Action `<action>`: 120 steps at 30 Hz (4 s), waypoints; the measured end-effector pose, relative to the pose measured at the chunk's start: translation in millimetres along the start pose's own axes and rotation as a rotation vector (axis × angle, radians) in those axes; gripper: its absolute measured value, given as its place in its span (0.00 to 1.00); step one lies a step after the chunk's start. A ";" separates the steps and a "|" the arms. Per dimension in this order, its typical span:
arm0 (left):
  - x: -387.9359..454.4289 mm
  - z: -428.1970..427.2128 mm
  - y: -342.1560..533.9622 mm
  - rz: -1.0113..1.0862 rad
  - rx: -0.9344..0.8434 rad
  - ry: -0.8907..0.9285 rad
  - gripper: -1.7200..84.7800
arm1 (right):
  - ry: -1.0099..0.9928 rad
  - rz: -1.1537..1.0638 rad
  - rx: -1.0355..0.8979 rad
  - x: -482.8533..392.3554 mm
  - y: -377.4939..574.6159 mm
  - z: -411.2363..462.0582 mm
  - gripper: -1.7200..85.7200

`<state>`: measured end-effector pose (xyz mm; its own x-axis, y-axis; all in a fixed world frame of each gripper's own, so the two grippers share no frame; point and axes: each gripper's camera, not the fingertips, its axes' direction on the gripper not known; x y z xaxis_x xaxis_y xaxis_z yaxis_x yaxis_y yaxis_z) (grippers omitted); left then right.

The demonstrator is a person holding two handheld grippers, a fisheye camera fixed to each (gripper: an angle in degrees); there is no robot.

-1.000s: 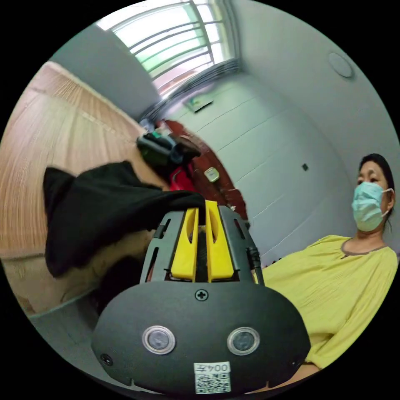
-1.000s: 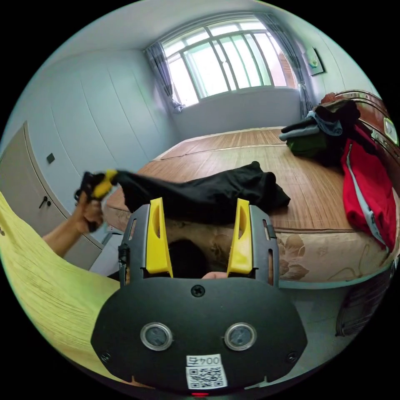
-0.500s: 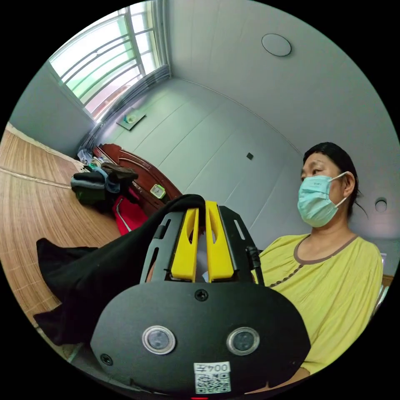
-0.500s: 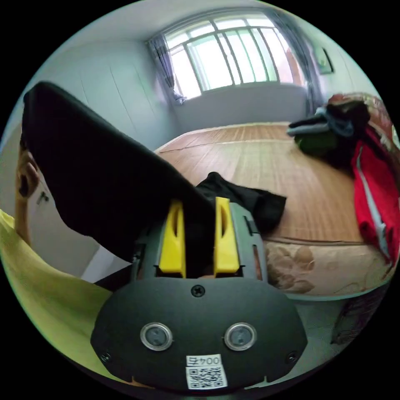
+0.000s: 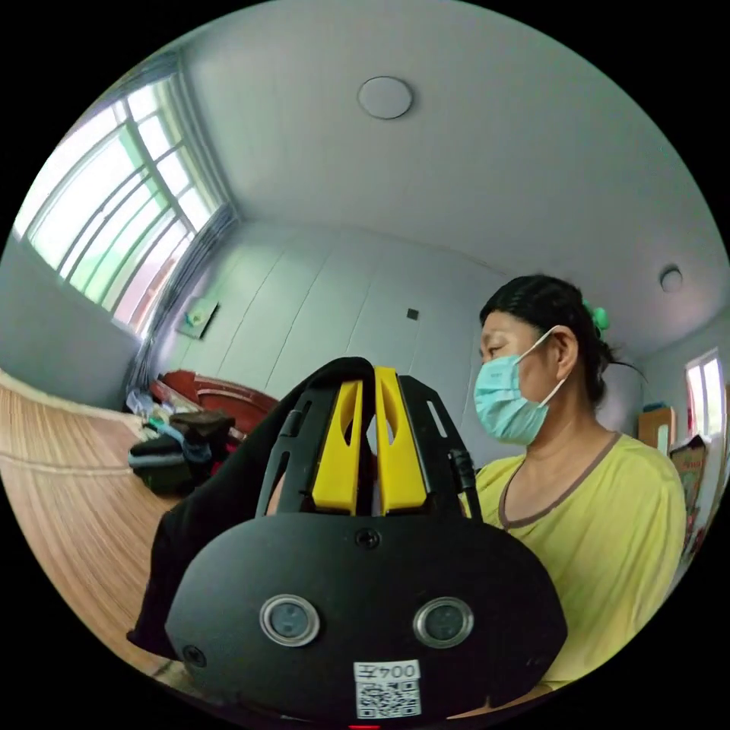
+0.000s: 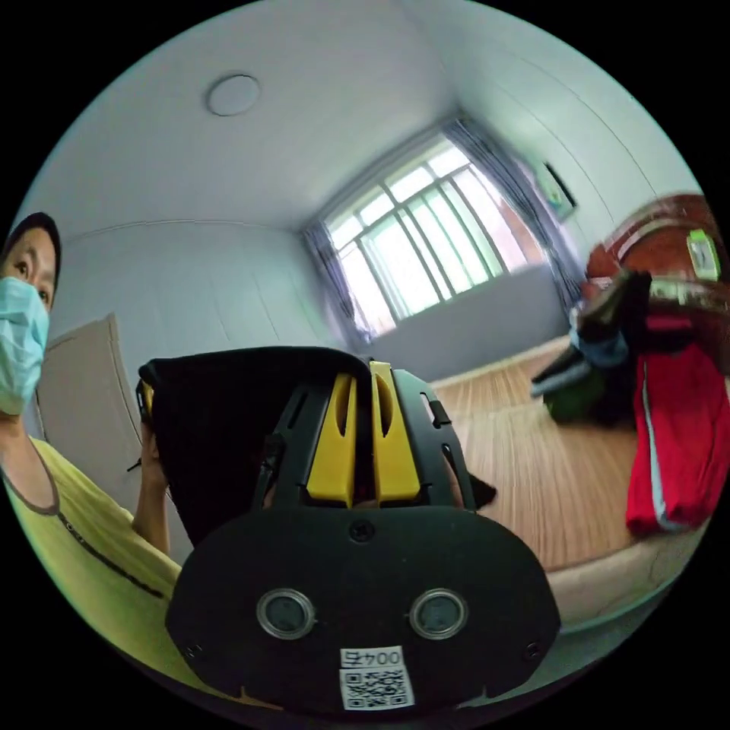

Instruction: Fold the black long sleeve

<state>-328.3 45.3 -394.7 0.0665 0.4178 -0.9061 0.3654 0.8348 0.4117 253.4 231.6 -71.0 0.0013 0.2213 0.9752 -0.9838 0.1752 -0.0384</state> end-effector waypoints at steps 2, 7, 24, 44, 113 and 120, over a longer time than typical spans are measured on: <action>11.6 -3.0 -21.6 0.044 0.037 -0.017 0.07 | -0.041 -0.060 0.053 -17.5 -35.1 -2.9 0.06; -0.7 -6.0 -76.6 0.129 0.106 -0.128 0.07 | -0.054 -0.193 0.102 -45.9 -110.0 37.8 0.05; -282.8 -64.1 17.2 -0.334 -0.164 -0.771 0.24 | 0.125 -0.123 -0.501 102.9 -117.3 313.3 0.31; -109.6 -81.5 411.9 -0.847 -0.402 -0.885 0.07 | 0.362 0.131 -0.751 135.9 291.1 107.3 0.01; -237.3 98.9 491.9 -0.682 -0.855 -1.276 0.05 | 0.789 0.140 -0.747 453.5 -13.1 137.3 0.12; -235.9 110.6 492.6 -0.623 -0.917 -1.330 0.05 | 0.433 0.158 -0.838 364.6 131.6 189.0 0.17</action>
<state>-61.4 318.3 11.1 0.9627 -0.1848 -0.1974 0.0589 0.8558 -0.5139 90.6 154.0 320.7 0.1111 0.6072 0.7868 -0.5305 0.7056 -0.4697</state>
